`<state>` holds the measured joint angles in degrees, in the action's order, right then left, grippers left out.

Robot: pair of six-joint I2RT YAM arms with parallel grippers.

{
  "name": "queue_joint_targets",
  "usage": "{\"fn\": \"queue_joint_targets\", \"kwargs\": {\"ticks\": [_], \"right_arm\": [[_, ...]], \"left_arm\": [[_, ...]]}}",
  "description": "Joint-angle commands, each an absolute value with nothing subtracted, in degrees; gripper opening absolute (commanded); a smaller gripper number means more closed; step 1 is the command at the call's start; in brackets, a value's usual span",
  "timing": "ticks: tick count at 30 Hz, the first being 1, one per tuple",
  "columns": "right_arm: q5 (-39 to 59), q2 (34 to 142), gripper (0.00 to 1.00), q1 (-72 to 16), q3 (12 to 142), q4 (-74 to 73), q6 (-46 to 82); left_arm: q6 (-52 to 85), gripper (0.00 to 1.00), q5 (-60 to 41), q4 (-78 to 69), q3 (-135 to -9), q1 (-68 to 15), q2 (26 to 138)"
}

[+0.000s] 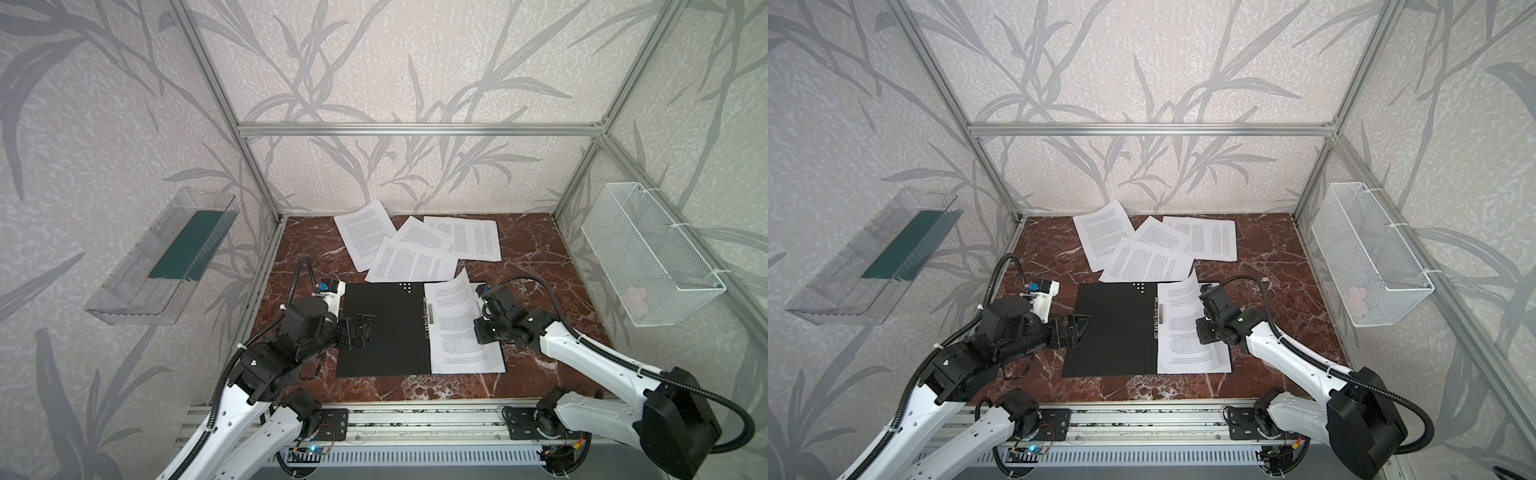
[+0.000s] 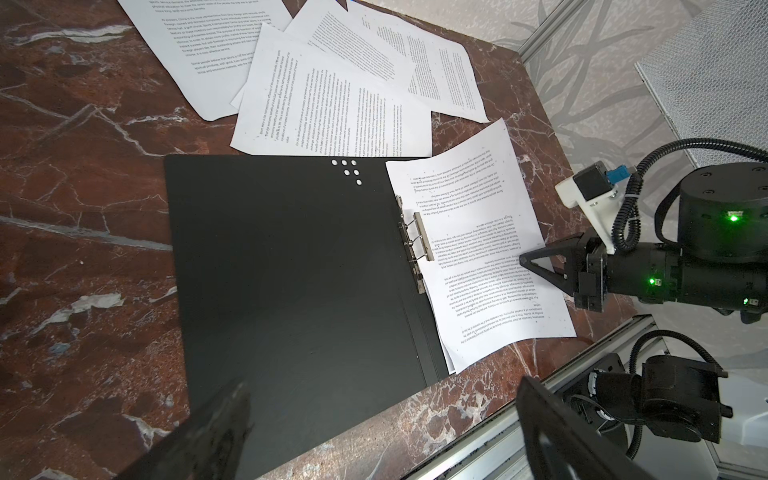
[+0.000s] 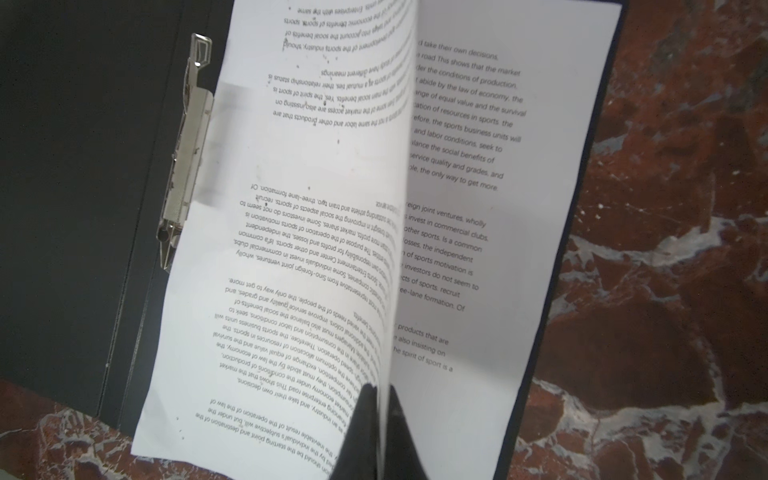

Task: Put the files into the folder

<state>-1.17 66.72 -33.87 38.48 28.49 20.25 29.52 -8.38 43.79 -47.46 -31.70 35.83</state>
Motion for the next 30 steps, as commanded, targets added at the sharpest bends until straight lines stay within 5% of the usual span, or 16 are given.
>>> {"fn": "queue_joint_targets", "kwargs": {"ticks": [1,10,30], "right_arm": [[-1.21,66.71,0.16,-34.09,37.97,28.34,20.52],[-1.66,66.09,0.37,-34.04,37.86,28.27,20.61],[-7.03,71.12,0.36,-33.99,40.24,26.16,19.83]], "left_arm": [[29.09,0.99,-7.42,44.87,-46.9,-31.68,35.88],[29.13,0.99,-7.49,44.8,-46.82,-31.77,35.99],[29.25,0.99,-7.8,44.62,-46.71,-31.77,38.66]]}}
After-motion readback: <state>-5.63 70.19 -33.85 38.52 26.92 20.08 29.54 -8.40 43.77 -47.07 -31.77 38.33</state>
